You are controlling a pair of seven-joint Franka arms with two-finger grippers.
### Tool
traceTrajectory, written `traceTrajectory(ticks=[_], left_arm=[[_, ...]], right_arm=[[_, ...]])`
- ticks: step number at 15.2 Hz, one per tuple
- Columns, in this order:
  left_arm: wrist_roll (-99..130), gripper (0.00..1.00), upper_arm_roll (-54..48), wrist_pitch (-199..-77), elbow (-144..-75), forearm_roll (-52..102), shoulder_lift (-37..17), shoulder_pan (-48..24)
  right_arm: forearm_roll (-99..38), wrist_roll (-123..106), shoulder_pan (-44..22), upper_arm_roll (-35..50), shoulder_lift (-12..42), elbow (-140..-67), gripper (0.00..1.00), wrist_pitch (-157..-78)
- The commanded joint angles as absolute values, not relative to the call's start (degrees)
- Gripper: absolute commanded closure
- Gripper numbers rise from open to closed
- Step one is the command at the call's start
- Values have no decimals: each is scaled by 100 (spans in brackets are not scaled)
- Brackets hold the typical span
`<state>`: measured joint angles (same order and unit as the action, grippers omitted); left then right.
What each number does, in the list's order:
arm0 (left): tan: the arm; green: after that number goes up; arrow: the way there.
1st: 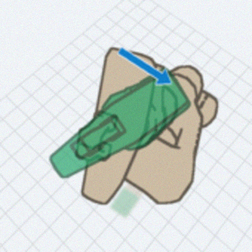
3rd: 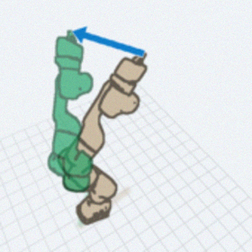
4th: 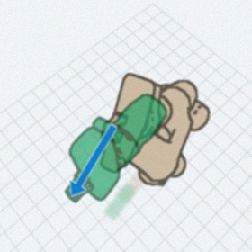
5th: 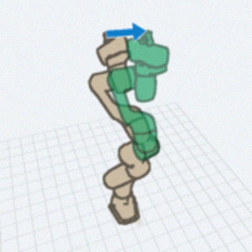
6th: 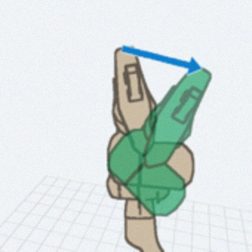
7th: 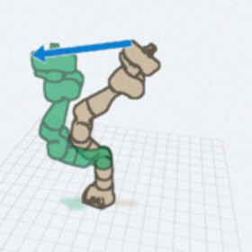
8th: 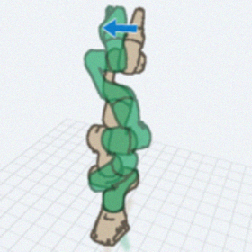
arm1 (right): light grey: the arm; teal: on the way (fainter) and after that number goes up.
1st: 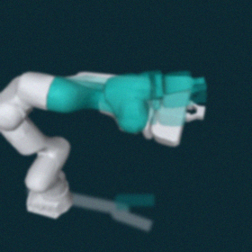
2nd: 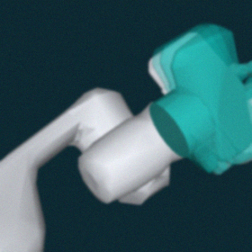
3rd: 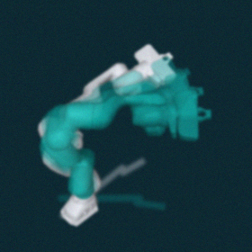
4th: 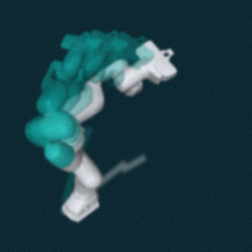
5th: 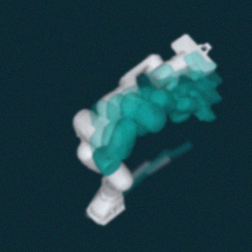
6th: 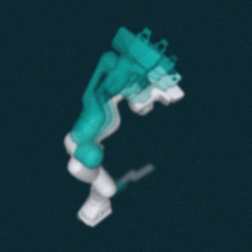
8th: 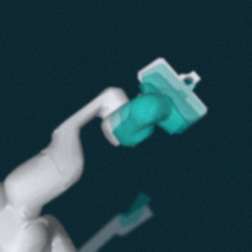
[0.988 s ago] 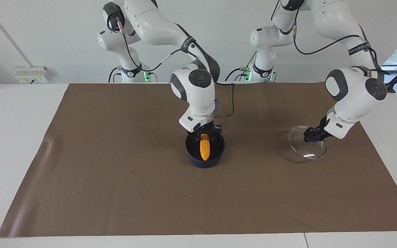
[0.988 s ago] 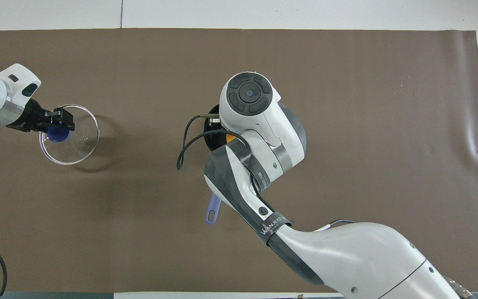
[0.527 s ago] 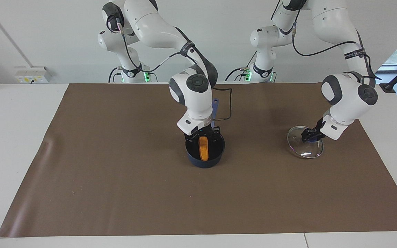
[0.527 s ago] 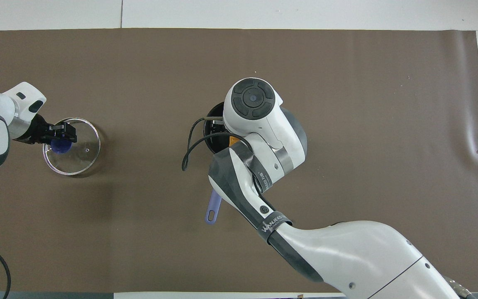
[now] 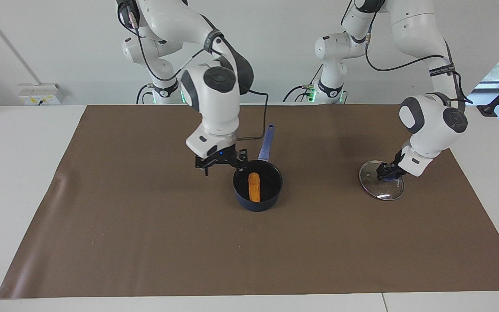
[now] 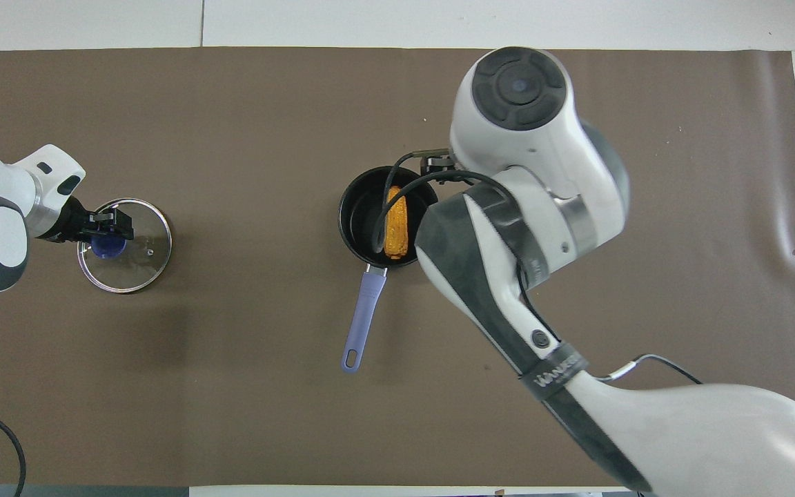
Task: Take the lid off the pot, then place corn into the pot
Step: 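Release the corn with the right gripper while the left gripper lowers the lid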
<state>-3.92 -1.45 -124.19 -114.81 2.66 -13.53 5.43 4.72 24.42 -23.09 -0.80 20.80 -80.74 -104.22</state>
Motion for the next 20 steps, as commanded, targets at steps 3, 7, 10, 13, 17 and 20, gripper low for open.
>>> traceTrajectory(ticks=[3,7,10,13,17,20], left_arm=[[-677,55,-176,-12560,-11707,176,-1151,580],[-677,0,-184,-12253,-11296,167,-1151,423],[-493,0,-167,-11456,-10576,167,-1081,45],[279,0,-193,-10366,-9627,-359,-1046,-385],[290,0,-237,-9170,-9641,-369,-38,-510],[308,0,-237,-8527,-9729,-352,456,-536]], right_arm=[[177,742,-811,18,960,-8148,0,-9485],[176,-646,129,0,379,-8577,0,-8816],[185,-1108,158,-263,28,-9113,0,-8859],[185,-1168,184,-308,-359,-9859,0,-9061],[176,-1151,202,-422,-325,-9835,0,-9044],[211,-1151,185,-413,-194,-9581,0,-9202]])
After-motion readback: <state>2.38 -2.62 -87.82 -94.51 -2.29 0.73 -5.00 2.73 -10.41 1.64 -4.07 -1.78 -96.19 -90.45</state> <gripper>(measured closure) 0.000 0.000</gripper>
